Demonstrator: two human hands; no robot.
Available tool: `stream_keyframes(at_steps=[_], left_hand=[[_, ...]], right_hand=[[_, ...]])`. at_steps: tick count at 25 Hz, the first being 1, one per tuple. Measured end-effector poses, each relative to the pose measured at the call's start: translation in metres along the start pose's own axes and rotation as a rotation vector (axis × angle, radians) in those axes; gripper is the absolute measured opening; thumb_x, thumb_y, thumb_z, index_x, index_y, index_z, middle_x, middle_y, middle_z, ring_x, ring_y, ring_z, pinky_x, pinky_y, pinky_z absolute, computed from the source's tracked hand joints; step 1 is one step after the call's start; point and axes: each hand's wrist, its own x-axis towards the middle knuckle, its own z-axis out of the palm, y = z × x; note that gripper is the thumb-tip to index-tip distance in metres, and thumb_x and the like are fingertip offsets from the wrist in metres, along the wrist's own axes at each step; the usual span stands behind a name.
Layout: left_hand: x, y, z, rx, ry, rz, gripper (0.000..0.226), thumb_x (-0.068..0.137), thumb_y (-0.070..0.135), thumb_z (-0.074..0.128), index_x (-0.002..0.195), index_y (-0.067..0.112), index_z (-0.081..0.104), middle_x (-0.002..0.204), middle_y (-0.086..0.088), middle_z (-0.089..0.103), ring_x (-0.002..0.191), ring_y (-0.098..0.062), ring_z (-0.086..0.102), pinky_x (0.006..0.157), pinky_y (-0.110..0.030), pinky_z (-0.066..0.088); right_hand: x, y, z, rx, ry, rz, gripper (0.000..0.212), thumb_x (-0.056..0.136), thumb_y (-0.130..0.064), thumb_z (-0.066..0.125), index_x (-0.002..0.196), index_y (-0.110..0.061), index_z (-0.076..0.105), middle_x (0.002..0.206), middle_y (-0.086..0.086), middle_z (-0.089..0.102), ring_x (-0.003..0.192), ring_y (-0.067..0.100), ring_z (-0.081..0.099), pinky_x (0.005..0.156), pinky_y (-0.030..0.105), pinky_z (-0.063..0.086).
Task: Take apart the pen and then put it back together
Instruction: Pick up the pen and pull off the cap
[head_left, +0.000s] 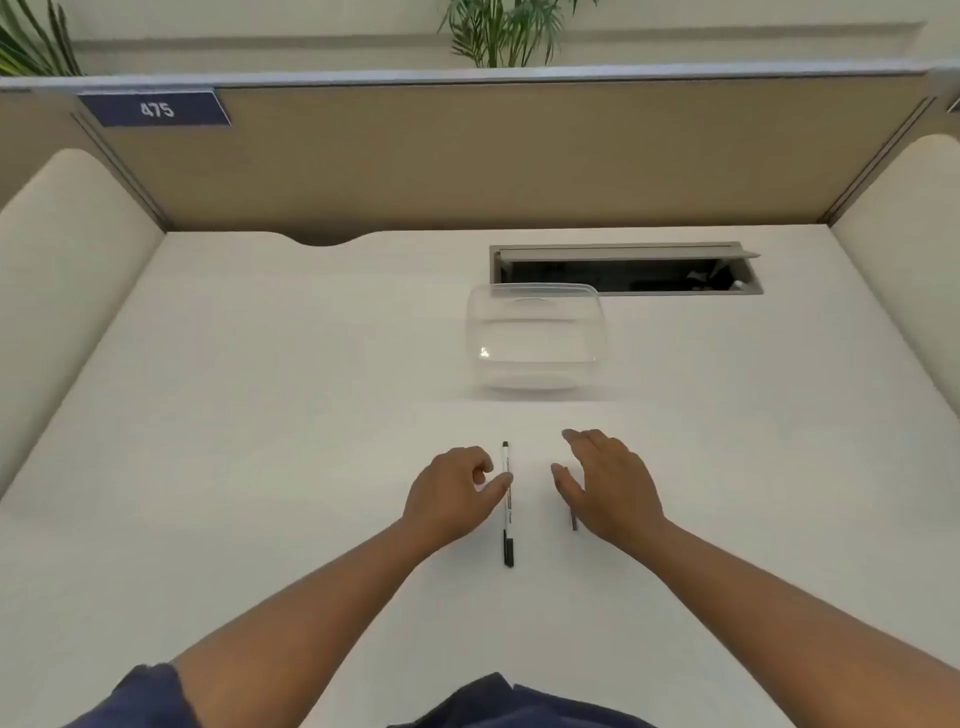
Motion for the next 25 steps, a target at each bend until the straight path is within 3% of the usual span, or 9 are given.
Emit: stream_keyframes(at_steps=[3, 6, 12, 17, 21, 23, 25], left_hand=[[-0.002, 0.001, 0.01, -0.014, -0.067, -0.106, 0.033, 0.086, 0.056, 0.065, 0.082, 0.023, 0.065, 0.076, 0.011, 0.065, 0.073, -0.01, 0.063, 0.065, -0.029, 0.05], [-0.006, 0.003, 0.018, 0.011, -0.114, -0.151, 0.039, 0.084, 0.059, 0.066, 0.078, 0.02, 0.067, 0.074, 0.008, 0.067, 0.074, -0.012, 0.065, 0.064, -0.031, 0.051], [-0.011, 0.003, 0.028, 0.038, -0.154, -0.218, 0.038, 0.08, 0.057, 0.07, 0.075, 0.02, 0.066, 0.071, 0.008, 0.065, 0.065, -0.011, 0.061, 0.055, -0.026, 0.042], [-0.007, 0.001, 0.03, 0.027, -0.166, -0.241, 0.029, 0.082, 0.042, 0.069, 0.074, 0.014, 0.071, 0.074, 0.004, 0.073, 0.072, -0.016, 0.069, 0.059, -0.026, 0.047], [-0.005, -0.001, 0.029, -0.047, -0.174, -0.262, 0.026, 0.08, 0.037, 0.069, 0.072, 0.012, 0.07, 0.075, 0.001, 0.075, 0.064, -0.015, 0.064, 0.06, -0.027, 0.05], [-0.005, -0.004, 0.029, -0.09, -0.182, -0.275, 0.026, 0.078, 0.034, 0.07, 0.065, 0.012, 0.067, 0.068, 0.002, 0.073, 0.059, -0.013, 0.06, 0.059, -0.027, 0.048], [-0.005, -0.005, 0.027, -0.145, -0.202, -0.289, 0.035, 0.077, 0.031, 0.069, 0.048, 0.018, 0.055, 0.049, 0.007, 0.059, 0.052, -0.013, 0.054, 0.056, -0.026, 0.043]], right_hand=[[-0.007, 0.001, 0.008, 0.068, -0.11, 0.065, 0.049, 0.099, -0.042, 0.049, 0.144, -0.021, 0.049, 0.133, -0.004, 0.059, 0.118, 0.024, 0.057, 0.092, 0.038, 0.05], [-0.015, 0.004, 0.015, 0.093, -0.209, 0.132, 0.043, 0.097, -0.04, 0.053, 0.135, -0.022, 0.054, 0.121, -0.003, 0.062, 0.11, 0.023, 0.06, 0.086, 0.04, 0.053], [-0.019, 0.007, 0.023, 0.146, -0.229, 0.165, 0.039, 0.094, -0.037, 0.059, 0.128, -0.017, 0.057, 0.107, 0.001, 0.062, 0.1, 0.024, 0.062, 0.083, 0.041, 0.053], [-0.018, 0.007, 0.026, 0.184, -0.245, 0.182, 0.047, 0.093, -0.038, 0.06, 0.136, -0.021, 0.051, 0.108, -0.001, 0.06, 0.102, 0.022, 0.06, 0.086, 0.039, 0.051], [-0.017, 0.007, 0.027, 0.207, -0.257, 0.202, 0.05, 0.093, -0.038, 0.061, 0.139, -0.022, 0.05, 0.11, -0.002, 0.062, 0.103, 0.022, 0.061, 0.088, 0.039, 0.052], [-0.017, 0.006, 0.027, 0.22, -0.248, 0.207, 0.047, 0.092, -0.036, 0.062, 0.136, -0.021, 0.051, 0.103, -0.003, 0.061, 0.098, 0.022, 0.061, 0.085, 0.039, 0.052], [-0.017, 0.006, 0.025, 0.231, -0.241, 0.209, 0.044, 0.091, -0.033, 0.063, 0.133, -0.021, 0.053, 0.094, -0.004, 0.06, 0.09, 0.021, 0.06, 0.081, 0.039, 0.053]])
